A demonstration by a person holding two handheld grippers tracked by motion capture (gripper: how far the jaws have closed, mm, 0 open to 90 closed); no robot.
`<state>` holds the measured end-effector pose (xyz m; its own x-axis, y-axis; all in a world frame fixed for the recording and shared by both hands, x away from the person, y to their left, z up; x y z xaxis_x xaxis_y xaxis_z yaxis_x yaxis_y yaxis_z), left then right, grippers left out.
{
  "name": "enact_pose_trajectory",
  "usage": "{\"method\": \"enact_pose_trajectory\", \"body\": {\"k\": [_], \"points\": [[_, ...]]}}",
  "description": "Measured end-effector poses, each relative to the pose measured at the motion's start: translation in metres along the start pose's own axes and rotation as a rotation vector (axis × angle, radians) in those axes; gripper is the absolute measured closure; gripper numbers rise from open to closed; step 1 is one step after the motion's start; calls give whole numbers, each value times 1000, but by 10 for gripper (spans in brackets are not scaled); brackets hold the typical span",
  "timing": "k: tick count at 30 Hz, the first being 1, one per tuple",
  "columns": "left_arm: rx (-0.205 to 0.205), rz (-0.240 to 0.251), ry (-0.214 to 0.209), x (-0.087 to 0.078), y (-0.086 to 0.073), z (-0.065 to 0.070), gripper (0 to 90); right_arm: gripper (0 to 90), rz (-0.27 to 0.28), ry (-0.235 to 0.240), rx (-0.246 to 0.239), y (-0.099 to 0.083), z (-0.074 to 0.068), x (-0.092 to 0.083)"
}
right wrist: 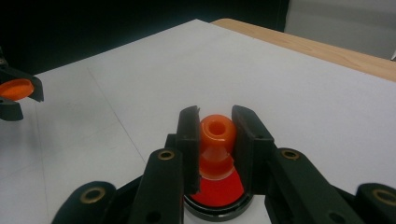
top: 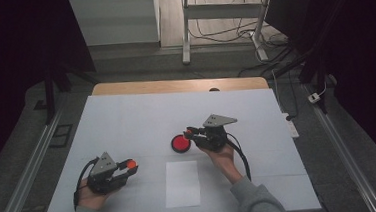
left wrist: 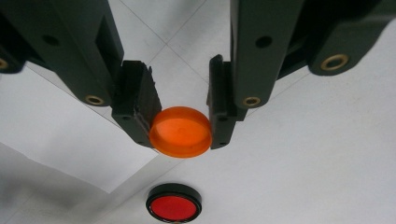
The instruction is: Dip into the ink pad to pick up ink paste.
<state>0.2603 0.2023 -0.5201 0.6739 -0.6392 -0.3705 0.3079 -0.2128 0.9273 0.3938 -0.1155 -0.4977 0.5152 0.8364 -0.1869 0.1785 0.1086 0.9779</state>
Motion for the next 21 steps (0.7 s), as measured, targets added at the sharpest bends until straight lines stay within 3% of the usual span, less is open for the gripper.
{"method": "enact_pose_trajectory", "body": {"k": [21], "points": [[-3,4,2,-1,0,-2,648,722,21,7,1,4,-6,-22]]}}
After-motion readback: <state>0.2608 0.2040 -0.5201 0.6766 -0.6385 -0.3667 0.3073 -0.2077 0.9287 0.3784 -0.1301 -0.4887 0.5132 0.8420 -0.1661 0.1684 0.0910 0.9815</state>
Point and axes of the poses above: each handheld gripper's, and its own axes: x roughly forward along the jaws, y roughly out of its top, z roughly to its right, the point moved 2 cm from there along x, roughly forward along the jaws, and after that the axes turned 13 degrees about z, right-handed, at the moved point
